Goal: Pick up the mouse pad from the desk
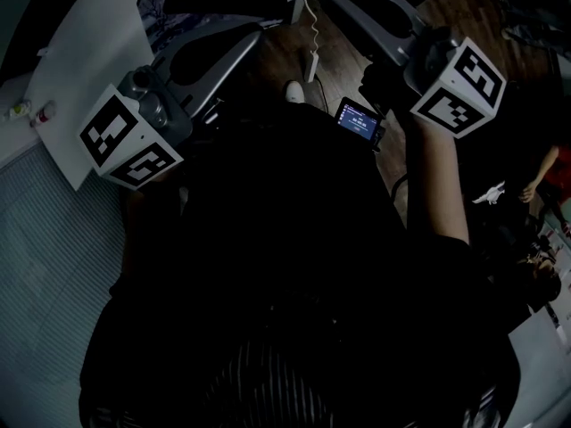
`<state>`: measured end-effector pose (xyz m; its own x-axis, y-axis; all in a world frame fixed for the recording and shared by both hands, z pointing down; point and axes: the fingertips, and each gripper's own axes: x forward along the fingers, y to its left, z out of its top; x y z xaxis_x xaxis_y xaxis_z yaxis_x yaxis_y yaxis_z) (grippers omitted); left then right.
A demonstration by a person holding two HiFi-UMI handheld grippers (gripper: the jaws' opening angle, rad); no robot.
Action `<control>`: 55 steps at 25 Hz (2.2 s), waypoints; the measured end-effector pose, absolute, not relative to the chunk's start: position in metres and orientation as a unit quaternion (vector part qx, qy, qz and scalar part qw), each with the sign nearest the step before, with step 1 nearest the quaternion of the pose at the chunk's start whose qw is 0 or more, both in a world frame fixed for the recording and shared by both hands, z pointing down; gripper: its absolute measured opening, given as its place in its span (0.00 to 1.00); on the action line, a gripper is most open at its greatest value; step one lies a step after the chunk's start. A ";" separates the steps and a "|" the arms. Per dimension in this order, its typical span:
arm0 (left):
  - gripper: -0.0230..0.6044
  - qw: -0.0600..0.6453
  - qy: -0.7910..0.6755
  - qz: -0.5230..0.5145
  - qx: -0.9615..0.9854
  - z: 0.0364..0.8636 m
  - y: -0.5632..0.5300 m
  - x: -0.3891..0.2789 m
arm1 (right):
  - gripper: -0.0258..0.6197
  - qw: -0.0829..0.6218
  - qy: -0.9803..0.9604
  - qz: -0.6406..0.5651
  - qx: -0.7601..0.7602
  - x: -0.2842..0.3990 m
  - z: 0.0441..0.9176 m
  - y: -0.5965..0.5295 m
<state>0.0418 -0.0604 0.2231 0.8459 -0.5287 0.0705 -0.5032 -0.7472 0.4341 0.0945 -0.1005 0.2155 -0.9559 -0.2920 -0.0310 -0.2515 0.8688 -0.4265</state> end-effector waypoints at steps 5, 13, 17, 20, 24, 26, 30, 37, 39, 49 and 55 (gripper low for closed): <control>0.05 0.228 -0.278 -0.022 0.933 0.228 -0.066 0.044 | 0.04 0.046 0.962 -0.215 -0.159 0.115 0.223 -0.110; 0.05 0.230 -0.239 -0.022 0.943 0.227 -0.098 0.038 | 0.04 0.025 0.957 -0.202 -0.209 0.115 0.223 -0.134; 0.05 0.222 -0.173 -0.034 0.959 0.219 -0.116 0.031 | 0.05 0.011 0.948 -0.179 -0.262 0.107 0.208 -0.147; 0.05 0.209 -0.140 -0.040 0.967 0.214 -0.128 0.008 | 0.05 0.011 0.939 -0.171 -0.299 0.092 0.202 -0.156; 0.05 0.211 -0.119 -0.041 0.969 0.215 -0.140 -0.019 | 0.04 0.005 0.929 -0.173 -0.328 0.078 0.202 -0.165; 0.05 0.216 -0.114 -0.037 0.969 0.218 -0.141 -0.023 | 0.05 0.009 0.922 -0.179 -0.343 0.081 0.204 -0.167; 0.05 0.226 -0.102 -0.035 0.968 0.227 -0.141 -0.045 | 0.05 0.011 0.905 -0.190 -0.380 0.072 0.220 -0.183; 0.05 0.231 -0.108 -0.044 0.966 0.242 -0.154 -0.098 | 0.05 0.017 0.900 -0.207 -0.383 0.023 0.235 -0.196; 0.05 0.232 -0.105 -0.052 0.966 0.242 -0.152 -0.106 | 0.05 0.011 0.897 -0.214 -0.386 0.018 0.242 -0.200; 0.05 0.225 -0.150 -0.045 0.962 0.243 -0.160 -0.123 | 0.05 0.021 0.910 -0.227 -0.346 0.002 0.252 -0.253; 0.05 0.230 -0.181 -0.036 0.956 0.242 -0.170 -0.121 | 0.05 0.022 0.925 -0.225 -0.306 -0.009 0.247 -0.268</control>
<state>-0.1212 -0.1697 0.2417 0.9322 -0.3618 0.0149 -0.3288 -0.8287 0.4530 -0.0088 -0.2684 0.2468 -0.8119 -0.5756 0.0977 -0.5560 0.7114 -0.4299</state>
